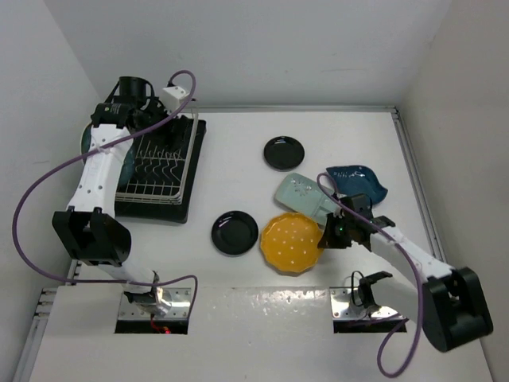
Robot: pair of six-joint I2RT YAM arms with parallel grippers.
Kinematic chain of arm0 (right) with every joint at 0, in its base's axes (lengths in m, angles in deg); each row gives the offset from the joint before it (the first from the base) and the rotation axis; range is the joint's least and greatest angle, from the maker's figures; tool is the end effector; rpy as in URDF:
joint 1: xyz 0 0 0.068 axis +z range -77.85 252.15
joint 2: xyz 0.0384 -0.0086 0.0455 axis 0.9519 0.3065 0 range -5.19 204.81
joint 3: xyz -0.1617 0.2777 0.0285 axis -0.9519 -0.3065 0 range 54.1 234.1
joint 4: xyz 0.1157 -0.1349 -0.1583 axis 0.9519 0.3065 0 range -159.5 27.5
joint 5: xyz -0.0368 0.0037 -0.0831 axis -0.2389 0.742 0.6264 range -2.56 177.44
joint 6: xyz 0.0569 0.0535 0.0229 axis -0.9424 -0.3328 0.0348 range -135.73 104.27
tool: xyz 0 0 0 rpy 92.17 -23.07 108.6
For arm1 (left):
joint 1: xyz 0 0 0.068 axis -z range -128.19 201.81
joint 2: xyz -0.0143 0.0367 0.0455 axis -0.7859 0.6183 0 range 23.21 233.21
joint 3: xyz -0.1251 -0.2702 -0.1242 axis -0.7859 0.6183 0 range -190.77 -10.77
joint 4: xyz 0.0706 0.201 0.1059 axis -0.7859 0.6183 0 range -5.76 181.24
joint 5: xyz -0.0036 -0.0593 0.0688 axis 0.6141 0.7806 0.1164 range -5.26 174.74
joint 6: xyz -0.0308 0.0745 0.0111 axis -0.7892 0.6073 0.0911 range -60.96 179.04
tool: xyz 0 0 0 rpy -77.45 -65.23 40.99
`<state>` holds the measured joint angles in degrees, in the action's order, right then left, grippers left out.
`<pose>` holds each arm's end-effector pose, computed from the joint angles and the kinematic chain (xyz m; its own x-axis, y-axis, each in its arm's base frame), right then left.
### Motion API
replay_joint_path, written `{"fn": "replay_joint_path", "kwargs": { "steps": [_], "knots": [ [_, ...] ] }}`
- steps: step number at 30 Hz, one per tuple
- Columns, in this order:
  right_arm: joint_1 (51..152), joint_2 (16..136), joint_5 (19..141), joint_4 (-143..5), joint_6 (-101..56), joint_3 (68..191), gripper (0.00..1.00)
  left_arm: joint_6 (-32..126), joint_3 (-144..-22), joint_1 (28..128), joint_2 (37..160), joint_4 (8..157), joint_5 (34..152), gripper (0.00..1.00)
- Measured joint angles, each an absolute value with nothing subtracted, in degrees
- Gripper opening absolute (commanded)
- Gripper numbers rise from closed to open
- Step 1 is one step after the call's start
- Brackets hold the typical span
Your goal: Load the plates into the dish rack
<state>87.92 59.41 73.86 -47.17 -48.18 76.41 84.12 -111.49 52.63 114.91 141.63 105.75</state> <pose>0.1389 0.0565 0.1659 -0.9274 0.2801 -0.2479 0.1619 0.8980 0.4090 0.3295 -0.0299 0.4177 -0.5702 0.4039 -0.7153 0.5446 0.8378 0.0389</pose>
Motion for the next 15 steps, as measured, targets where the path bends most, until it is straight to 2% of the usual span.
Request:
{"fn": "replay_joint_path", "kwargs": {
  "steps": [6, 11, 15],
  "knots": [
    [89.0, 47.6, 76.5, -43.1, -41.4, 81.9, 0.0, 84.5, -111.0, 57.2, 115.0, 141.8, 112.0, 0.81],
    [90.8, 51.3, 76.5, -43.8, -38.0, 94.5, 0.0, 85.2, -111.0, 63.3, 116.2, 142.0, 121.4, 0.95],
    [92.3, 55.2, 73.3, -50.1, -38.0, 99.5, 0.0, 85.9, -110.4, 68.1, 118.3, 141.9, 128.4, 0.99]
  ]
}}
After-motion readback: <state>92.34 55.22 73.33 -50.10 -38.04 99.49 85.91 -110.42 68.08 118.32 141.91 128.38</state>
